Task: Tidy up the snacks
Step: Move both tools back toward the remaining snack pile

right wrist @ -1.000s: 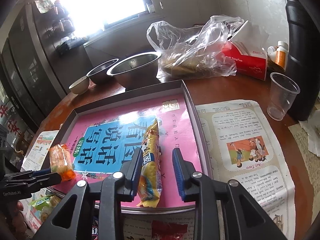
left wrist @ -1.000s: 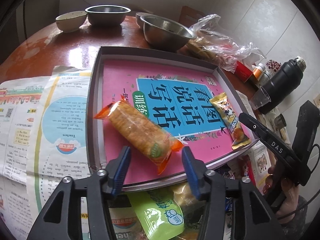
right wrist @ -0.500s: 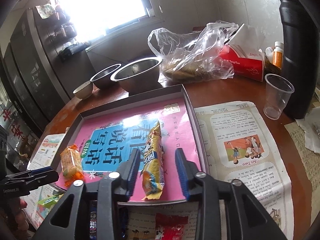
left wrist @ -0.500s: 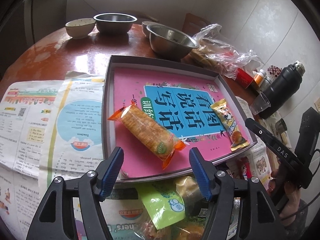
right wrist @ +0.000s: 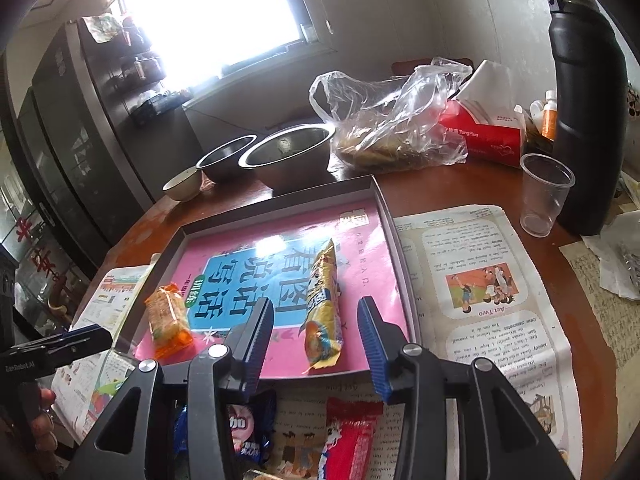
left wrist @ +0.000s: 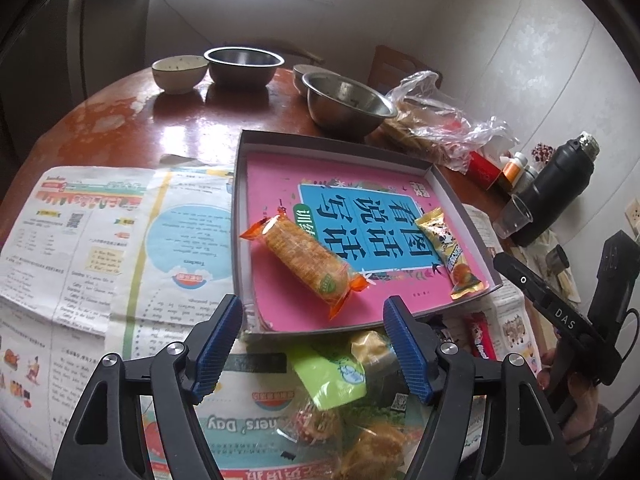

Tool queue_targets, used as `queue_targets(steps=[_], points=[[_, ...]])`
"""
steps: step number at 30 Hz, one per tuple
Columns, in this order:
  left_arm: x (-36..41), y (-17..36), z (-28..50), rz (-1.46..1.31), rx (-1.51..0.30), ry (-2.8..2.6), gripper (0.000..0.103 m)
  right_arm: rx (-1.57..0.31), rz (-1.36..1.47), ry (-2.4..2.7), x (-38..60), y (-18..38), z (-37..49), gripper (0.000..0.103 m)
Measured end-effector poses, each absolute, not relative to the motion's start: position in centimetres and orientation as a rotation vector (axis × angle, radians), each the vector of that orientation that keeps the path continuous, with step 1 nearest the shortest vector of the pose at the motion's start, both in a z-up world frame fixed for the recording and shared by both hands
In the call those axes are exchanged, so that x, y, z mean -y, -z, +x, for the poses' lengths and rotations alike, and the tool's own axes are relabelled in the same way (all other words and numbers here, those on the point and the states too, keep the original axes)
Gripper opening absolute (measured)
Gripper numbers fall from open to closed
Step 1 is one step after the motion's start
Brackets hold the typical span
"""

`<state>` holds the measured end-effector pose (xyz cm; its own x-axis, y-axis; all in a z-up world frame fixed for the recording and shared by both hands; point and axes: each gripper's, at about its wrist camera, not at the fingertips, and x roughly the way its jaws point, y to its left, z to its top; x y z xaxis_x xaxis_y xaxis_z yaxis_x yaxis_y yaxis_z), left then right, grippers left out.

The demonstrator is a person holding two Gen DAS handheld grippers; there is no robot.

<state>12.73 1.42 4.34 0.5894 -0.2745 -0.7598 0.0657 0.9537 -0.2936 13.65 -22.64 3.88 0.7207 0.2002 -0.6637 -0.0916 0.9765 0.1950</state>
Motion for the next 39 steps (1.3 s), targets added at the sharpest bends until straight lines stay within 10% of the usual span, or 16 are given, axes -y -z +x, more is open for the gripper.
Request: queue_targets(steps=[39], points=[[3.6, -2.3, 3.4, -0.068, -0.949, 0.32, 0.076, -0.777, 0.087, -0.227, 21.3, -2.9, 5.8, 0.044]])
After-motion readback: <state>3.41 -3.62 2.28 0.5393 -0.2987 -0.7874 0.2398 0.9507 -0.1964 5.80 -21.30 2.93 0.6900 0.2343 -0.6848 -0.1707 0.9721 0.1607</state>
